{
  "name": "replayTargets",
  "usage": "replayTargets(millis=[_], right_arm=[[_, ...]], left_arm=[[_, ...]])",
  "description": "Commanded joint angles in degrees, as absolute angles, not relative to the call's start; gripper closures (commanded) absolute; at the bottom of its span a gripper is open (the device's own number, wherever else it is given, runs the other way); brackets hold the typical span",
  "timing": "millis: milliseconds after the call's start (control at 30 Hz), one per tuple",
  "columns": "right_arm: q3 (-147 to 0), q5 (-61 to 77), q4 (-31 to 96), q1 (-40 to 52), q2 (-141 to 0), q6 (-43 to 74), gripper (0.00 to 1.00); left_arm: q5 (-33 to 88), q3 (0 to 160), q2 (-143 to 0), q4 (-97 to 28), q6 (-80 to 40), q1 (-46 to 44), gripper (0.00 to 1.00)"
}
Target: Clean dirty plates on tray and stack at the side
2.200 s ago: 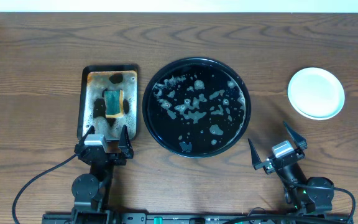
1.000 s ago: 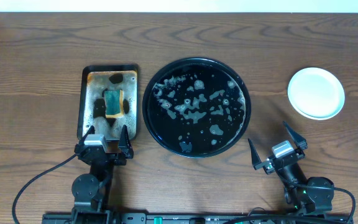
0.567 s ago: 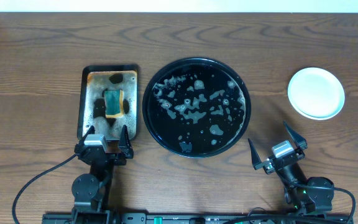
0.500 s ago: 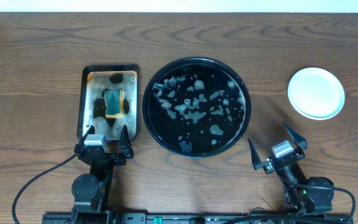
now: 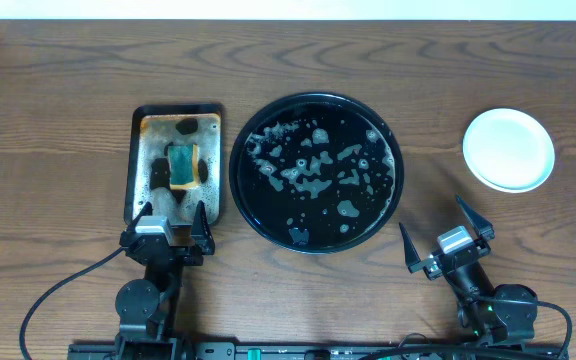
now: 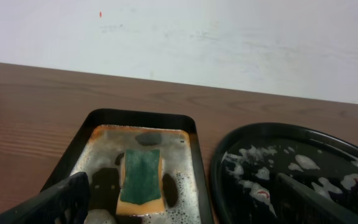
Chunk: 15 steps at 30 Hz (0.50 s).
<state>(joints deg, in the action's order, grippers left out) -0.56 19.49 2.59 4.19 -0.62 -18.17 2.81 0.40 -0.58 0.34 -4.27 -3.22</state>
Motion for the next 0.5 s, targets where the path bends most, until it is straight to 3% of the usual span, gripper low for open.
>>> replayTargets(millis=[0,467], right_arm=[[-0.3,19.5,2.6,3.8,-0.4,-17.2,0.01],[-0.3,19.5,2.6,3.8,-0.4,-17.2,0.01]], left_arm=[[2.3,0.2,-0.2,0.0,-4.4,-3.5,0.07],[2.3,0.2,-0.2,0.0,-4.4,-3.5,0.07]])
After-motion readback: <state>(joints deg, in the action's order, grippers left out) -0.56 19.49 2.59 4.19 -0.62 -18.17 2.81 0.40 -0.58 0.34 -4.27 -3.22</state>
